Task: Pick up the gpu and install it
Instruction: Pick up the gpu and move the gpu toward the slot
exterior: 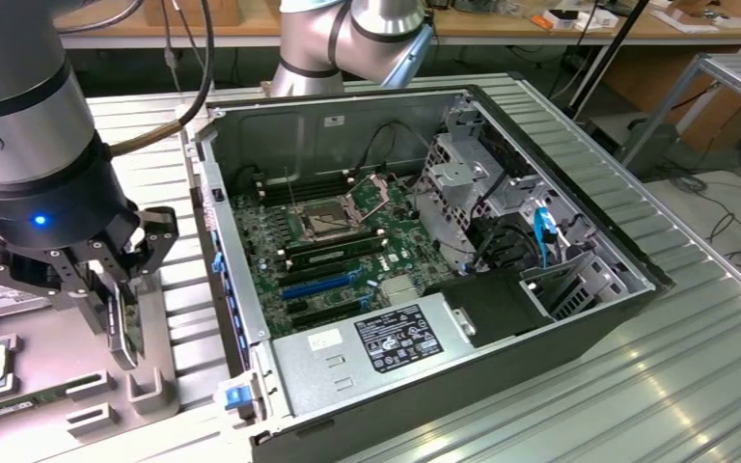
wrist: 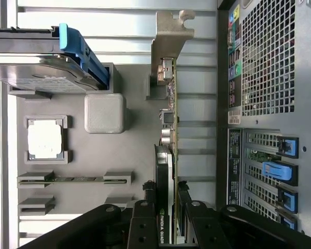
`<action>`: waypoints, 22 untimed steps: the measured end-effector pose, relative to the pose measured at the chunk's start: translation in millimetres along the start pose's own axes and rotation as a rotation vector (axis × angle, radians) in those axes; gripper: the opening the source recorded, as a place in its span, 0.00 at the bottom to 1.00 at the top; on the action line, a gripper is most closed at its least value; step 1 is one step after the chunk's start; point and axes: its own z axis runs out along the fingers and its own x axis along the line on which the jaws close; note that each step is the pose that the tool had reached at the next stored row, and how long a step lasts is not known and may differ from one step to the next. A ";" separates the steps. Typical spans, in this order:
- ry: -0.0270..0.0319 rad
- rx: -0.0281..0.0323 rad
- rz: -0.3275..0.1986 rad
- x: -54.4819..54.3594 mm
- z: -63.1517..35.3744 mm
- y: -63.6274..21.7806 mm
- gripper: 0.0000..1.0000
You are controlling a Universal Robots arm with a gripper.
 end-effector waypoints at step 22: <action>-0.0001 0.0000 0.000 -0.6 -18.0 0.8 0.27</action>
